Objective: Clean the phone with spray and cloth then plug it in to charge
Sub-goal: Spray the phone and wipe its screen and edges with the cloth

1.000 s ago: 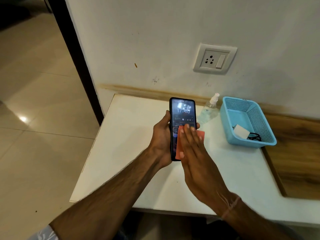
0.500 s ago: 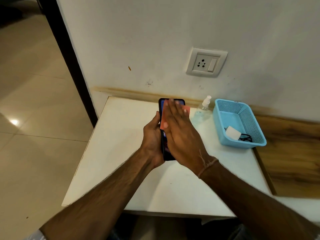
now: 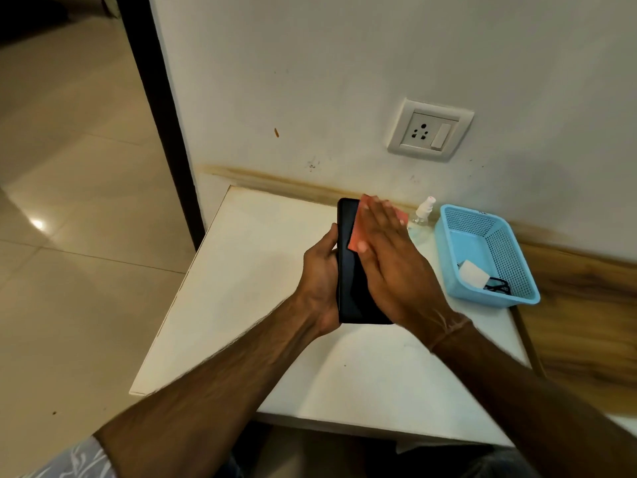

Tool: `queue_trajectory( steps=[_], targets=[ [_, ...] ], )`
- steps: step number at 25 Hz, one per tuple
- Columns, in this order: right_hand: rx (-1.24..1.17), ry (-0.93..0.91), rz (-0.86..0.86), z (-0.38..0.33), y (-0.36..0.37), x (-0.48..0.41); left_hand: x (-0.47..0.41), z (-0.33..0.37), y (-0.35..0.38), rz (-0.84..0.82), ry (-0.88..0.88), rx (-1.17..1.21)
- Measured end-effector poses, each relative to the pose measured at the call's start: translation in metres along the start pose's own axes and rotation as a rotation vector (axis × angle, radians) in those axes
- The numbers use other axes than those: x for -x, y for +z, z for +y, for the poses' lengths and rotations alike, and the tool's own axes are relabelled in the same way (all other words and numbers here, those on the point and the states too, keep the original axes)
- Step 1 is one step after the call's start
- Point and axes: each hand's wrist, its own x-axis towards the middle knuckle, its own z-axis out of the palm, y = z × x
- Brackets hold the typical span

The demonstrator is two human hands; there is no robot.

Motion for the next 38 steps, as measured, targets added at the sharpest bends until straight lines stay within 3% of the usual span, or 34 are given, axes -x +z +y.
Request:
queue_trajectory(
  steps=[3,8,12,20,31,38],
  targets=[
    [-0.019,-0.007,0.001,-0.008,0.003,-0.020,0.004,0.002,-0.003,-0.020,-0.004,0.021],
    [-0.040,-0.194,-0.012,-0.017,0.012,0.036,0.002,0.009,-0.009,-0.042,-0.020,0.047],
    [0.016,-0.238,0.146,0.006,0.010,0.053,0.004,0.005,-0.004,-0.053,-0.013,0.042],
    [-0.065,-0.007,0.471,0.009,0.000,0.019,0.005,0.002,0.002,0.012,0.038,-0.079],
    [-0.007,0.082,0.426,0.001,-0.004,-0.012,0.005,-0.005,0.005,0.062,0.095,-0.112],
    [0.054,0.079,0.358,0.022,-0.012,-0.016,0.008,-0.005,0.006,-0.012,-0.006,-0.041]
  ],
)
